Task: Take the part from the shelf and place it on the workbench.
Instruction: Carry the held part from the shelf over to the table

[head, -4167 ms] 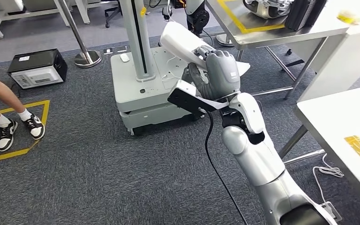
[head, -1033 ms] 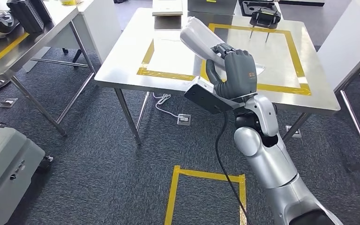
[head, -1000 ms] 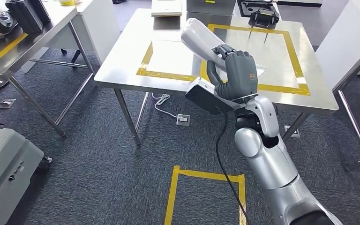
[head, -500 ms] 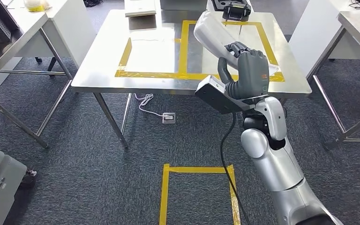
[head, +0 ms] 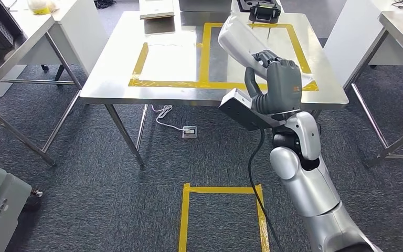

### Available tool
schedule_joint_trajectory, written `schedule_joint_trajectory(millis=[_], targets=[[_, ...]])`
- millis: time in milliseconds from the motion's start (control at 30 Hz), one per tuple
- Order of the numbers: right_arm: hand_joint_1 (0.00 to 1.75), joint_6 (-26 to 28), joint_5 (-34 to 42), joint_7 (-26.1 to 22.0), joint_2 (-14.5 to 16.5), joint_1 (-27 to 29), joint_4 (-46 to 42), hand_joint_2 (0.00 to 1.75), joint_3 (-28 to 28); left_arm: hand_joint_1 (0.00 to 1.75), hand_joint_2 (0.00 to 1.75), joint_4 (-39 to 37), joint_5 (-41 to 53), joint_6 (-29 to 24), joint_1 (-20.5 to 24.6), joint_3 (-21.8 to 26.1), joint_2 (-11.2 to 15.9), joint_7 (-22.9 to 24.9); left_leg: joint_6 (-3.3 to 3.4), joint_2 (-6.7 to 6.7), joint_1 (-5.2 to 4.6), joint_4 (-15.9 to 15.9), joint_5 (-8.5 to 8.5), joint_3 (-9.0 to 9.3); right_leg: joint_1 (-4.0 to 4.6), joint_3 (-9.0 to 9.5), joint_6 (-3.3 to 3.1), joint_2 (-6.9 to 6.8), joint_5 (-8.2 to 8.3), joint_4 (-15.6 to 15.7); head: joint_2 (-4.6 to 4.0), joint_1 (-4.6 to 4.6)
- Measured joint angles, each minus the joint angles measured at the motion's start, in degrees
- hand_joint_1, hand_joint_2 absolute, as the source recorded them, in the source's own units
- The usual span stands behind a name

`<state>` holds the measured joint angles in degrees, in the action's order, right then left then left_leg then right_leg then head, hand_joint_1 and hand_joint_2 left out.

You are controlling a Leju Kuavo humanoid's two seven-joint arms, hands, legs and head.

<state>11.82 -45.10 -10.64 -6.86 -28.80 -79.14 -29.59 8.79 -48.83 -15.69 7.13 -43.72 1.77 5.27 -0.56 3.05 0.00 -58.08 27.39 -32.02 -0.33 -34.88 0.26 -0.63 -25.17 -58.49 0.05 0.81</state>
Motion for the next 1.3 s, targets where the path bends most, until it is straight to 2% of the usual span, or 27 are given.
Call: schedule_joint_trajectory(millis=[633,867,933,1000,1067,1133,1167,1200,1233,1300], targets=[[1.75,-0.9,1.2,-0.8,1.6,-1.3,1.2,1.75,-0.1,0.0,1.75,-0.1,-2.4,0.0,-0.9,0.0,0.1,-1.7,0.05,-0.18,-0.17,-0.2,0.03,-0.18,-0.19,0.01,0.13,-0.11,0.09,0.0,-0.01,0.01],[1.75,-1.1,1.3,-0.7,2.4,-1.6,1.3,1.75,-0.1,0.0,1.75,-0.1,-2.9,0.0,-1.1,0.0,0.6,-1.9,0.59,-0.2,-0.47,-0.6,0.33,-0.89,-0.5,0.01,0.52,-0.21,0.21,0.1,0.0,0.0],[1.75,-1.1,1.3,-0.7,2.6,-1.7,1.3,1.75,-0.2,0.0,1.75,-0.1,-3.0,0.0,-1.1,0.0,0.7,-1.9,0.91,-0.2,-0.56,-0.7,0.32,-0.93,-0.57,0.04,0.8,-0.23,0.32,0.2,0.01,0.0],[1.75,-1.1,1.3,-0.6,2.8,-2.0,1.3,1.75,-0.2,0.0,1.75,-0.1,-3.1,0.0,-1.1,0.0,0.6,-1.8,1.44,-0.12,-0.19,0.0,-0.22,-0.47,-0.54,-0.15,1.15,-0.09,0.02,-0.1,0.0,0.01],[1.75,-1.1,1.4,-0.5,2.9,-2.3,1.3,1.75,-0.4,0.0,1.75,-0.1,-3.2,0.0,-1.1,0.0,0.6,-1.7,1.89,0.04,0.26,0.7,-0.79,-0.08,-0.49,-1.92,1.4,0.16,-2.3,-3.8,-0.01,0.01],[1.75,-1.1,1.4,-0.1,2.9,-2.4,1.4,1.75,-0.6,0.0,1.75,-0.1,-3.2,0.0,-1.1,0.0,0.6,-1.8,2.01,0.14,0.28,0.7,-0.87,-0.14,-0.57,-5.42,1.64,0.28,-5.7,-11.2,0.0,0.0],[1.75,-1.1,1.4,0.0,3.0,-2.3,1.5,1.75,-0.7,0.0,1.75,-0.1,-3.2,0.0,-1.1,0.0,0.7,-1.8,2.0,0.15,0.29,0.7,-0.84,-0.17,-0.64,-6.94,1.76,0.28,-6.64,-14.3,0.01,0.01],[1.75,-1.1,1.4,0.1,3.0,-2.2,1.5,1.75,-0.7,0.0,1.75,-0.1,-3.2,0.0,-1.2,0.0,0.7,-1.9,1.94,0.17,0.32,0.6,-0.77,-0.19,-0.72,-7.64,1.85,0.27,-6.55,-15.6,0.01,0.01],[1.75,-1.1,1.4,0.2,3.0,-2.2,1.6,1.75,-0.8,0.0,1.75,-0.1,-3.3,0.0,-1.2,0.0,0.6,-2.0,1.81,0.2,0.4,0.4,-0.66,-0.2,-0.79,-7.23,1.89,0.22,-5.44,-14.6,0.01,0.01],[1.75,-1.1,1.4,0.1,3.0,-2.2,1.6,1.75,-0.9,0.0,1.75,-0.1,-3.3,0.0,-1.2,0.0,0.6,-2.1,1.21,0.29,0.62,-0.1,-0.2,-0.21,-0.88,-3.77,1.94,-0.65,-1.9,-7.3,0.0,0.01]])
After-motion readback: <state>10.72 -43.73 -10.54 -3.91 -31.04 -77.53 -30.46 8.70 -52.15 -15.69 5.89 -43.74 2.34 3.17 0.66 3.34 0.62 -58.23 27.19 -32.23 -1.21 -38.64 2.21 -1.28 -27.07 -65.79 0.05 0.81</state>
